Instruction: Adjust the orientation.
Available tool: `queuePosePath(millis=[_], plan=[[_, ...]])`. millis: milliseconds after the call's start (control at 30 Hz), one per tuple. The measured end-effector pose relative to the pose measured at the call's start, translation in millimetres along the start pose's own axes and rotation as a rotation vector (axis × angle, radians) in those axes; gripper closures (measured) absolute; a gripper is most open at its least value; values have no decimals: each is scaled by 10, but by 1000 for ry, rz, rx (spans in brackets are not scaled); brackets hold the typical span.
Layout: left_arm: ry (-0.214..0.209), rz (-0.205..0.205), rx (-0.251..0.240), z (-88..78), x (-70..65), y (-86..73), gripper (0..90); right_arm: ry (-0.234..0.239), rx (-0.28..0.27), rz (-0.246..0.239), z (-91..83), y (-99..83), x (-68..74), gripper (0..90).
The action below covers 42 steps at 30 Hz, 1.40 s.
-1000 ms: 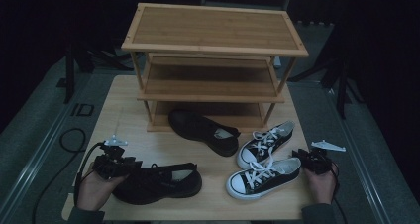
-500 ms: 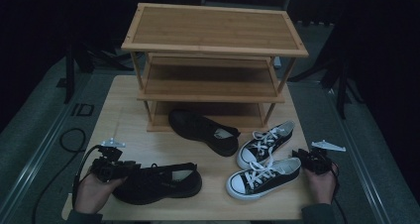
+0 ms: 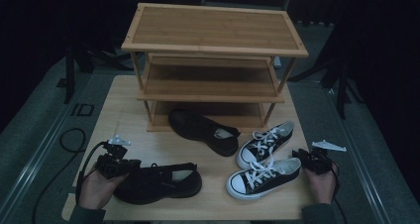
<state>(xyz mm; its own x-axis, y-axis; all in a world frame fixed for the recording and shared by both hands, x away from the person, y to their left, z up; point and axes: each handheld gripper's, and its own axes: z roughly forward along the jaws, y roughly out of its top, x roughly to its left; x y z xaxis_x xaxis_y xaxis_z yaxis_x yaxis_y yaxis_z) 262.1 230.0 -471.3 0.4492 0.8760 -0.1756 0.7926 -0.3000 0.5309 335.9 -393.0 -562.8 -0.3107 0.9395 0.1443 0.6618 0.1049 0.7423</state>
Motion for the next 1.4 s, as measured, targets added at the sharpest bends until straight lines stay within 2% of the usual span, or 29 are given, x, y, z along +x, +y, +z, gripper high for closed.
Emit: queuePosePath(millis=[233, 400, 433, 500, 700, 767, 833, 933, 1067, 1167, 1400], plan=[[39, 13, -16, 97, 40, 278, 894, -1, 0, 0, 1, 0, 0, 627], [55, 57, -15, 253, 11, 554, 893, 0, -1, 0, 2, 1, -2, 626], [55, 57, -15, 253, 11, 554, 893, 0, -1, 0, 2, 1, -2, 626], [58, 86, -15, 337, -35, 717, 893, 0, -1, 0, 2, 1, -2, 626], [45, 135, -17, 500, -169, 933, 891, 2, -1, 1, 3, 2, -4, 624], [36, 136, -22, 522, -178, 942, 880, 2, -1, 1, 3, 2, -4, 624], [15, 141, -17, 510, -166, 936, 798, 4, -1, 1, 3, 3, -6, 622], [12, 134, -21, 465, -159, 914, 683, 4, -1, 1, 4, 4, -6, 622], [22, 127, -34, 382, -162, 867, 590, 4, -1, 1, 4, 4, -6, 622], [69, 159, -41, 356, -216, 806, 521, 3, -1, 2, 4, 4, -5, 619], [57, 125, -70, 246, -246, 744, 409, 3, -1, 2, 4, 3, -7, 618]])
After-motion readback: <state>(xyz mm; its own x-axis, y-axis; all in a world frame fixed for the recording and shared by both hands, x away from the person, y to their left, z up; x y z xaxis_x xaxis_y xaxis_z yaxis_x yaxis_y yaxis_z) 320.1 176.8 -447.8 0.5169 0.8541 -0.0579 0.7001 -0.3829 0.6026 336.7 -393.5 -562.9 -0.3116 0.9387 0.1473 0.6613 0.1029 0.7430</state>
